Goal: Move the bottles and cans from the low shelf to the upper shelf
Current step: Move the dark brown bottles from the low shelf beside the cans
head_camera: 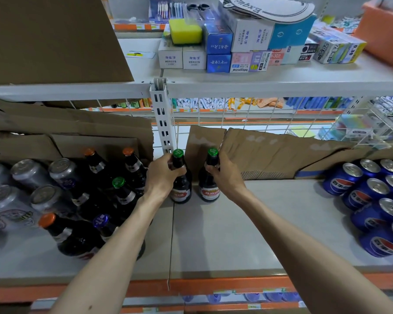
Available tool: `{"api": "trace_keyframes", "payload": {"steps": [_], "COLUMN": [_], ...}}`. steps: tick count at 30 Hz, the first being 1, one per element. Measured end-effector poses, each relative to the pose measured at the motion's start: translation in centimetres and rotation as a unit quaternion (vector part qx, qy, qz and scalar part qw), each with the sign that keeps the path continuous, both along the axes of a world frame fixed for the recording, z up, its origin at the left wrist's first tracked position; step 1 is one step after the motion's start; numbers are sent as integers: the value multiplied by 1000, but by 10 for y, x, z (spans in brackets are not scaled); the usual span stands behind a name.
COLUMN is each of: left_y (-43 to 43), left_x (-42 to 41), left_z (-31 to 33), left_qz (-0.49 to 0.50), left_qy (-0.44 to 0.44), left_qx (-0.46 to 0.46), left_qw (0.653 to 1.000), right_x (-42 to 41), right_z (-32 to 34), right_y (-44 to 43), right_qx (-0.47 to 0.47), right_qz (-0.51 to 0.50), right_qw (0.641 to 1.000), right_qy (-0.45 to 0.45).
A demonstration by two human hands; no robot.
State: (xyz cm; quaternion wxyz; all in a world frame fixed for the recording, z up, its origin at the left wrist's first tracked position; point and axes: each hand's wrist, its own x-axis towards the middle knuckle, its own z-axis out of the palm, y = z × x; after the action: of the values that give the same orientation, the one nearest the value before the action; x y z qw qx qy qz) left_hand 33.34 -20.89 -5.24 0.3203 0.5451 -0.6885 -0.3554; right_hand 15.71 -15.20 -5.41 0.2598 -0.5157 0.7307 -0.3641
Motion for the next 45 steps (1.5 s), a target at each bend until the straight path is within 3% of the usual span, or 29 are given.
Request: {"api": "trace_keyframes", "payload": {"steps": [17,29,36,40,45], "left_y": [0,1,-10,47,115], "left_x": [0,3,11,14,34], "left_z": [4,8,-27,7,6], "left_qz": [5,-42,-19,20,-62], "left_qy": [-48,-32,-122,-168,-257], "left_qx": [-3,31,-3,-14,32], "left_qw": [999,998,992,986,964], "right_x": [-5,1,16,30,65], "right_z": [1,1,9,11,8], "right_y": [-2,1,27,61,128], "right_qx": [18,26,-4,9,54], "right_qz": [-4,-11,-69,-121,-44], "right_qw": [1000,1000,998,992,993], "right_qy": [10,-2,-5,35,99]}}
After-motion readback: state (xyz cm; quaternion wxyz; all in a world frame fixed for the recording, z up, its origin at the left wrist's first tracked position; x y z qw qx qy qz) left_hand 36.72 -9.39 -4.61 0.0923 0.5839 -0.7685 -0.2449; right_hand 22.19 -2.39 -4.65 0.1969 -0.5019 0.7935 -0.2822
